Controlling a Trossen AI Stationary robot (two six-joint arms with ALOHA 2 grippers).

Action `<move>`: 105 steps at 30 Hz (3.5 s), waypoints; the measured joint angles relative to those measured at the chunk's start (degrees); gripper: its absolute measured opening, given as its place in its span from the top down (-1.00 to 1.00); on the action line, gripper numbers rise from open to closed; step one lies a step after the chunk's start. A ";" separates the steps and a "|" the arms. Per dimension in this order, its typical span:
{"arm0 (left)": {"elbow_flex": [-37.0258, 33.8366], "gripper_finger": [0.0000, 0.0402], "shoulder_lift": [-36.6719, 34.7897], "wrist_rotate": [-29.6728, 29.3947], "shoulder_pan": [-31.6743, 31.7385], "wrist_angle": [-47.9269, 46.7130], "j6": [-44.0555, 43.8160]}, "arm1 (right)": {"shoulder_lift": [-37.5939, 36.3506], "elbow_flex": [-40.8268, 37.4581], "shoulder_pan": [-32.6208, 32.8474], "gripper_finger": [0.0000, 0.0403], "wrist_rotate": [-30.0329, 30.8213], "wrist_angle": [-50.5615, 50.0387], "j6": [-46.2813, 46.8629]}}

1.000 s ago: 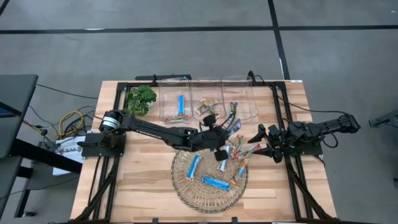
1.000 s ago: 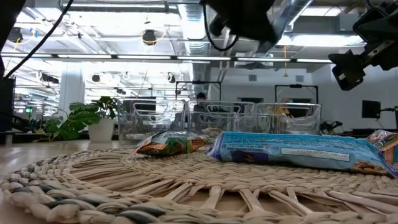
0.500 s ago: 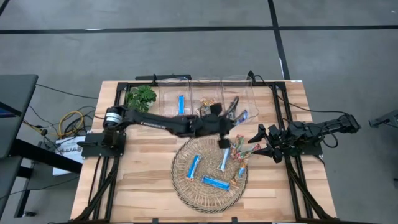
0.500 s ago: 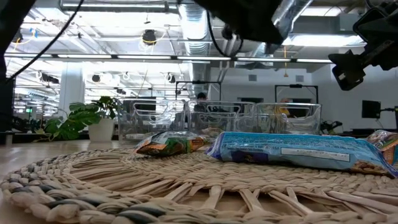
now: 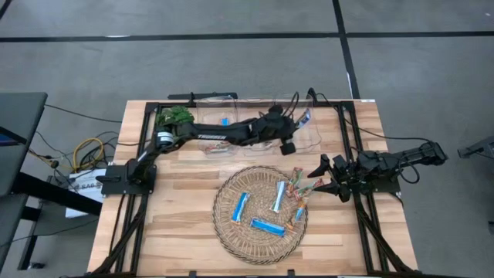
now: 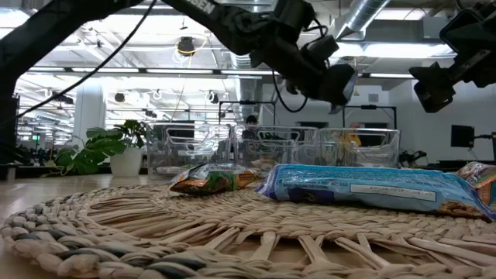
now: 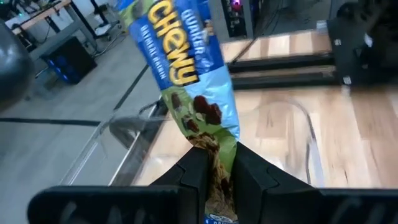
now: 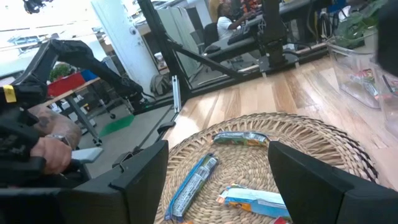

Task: Pick and place Granola Bars by type
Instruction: Put the blue granola bar into the right transparent bin, then put the yellow granola bar into the middle transparent bin

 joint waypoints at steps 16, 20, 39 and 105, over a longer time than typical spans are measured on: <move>3.96 0.19 1.27 -0.25 0.84 -9.34 -1.84 | 0.00 0.00 0.00 -0.34 0.00 0.00 0.01; 3.96 0.10 1.27 -0.74 0.46 -10.45 -1.48 | 0.00 0.00 -0.01 -0.34 -0.01 0.00 0.02; -3.27 0.11 -6.03 -5.87 -9.57 -17.63 -1.50 | -0.01 0.00 0.00 -0.34 0.00 0.00 0.01; -29.66 0.11 -15.94 -4.00 -33.34 -34.84 -82.27 | -0.04 0.02 0.01 -0.34 0.00 -0.37 0.02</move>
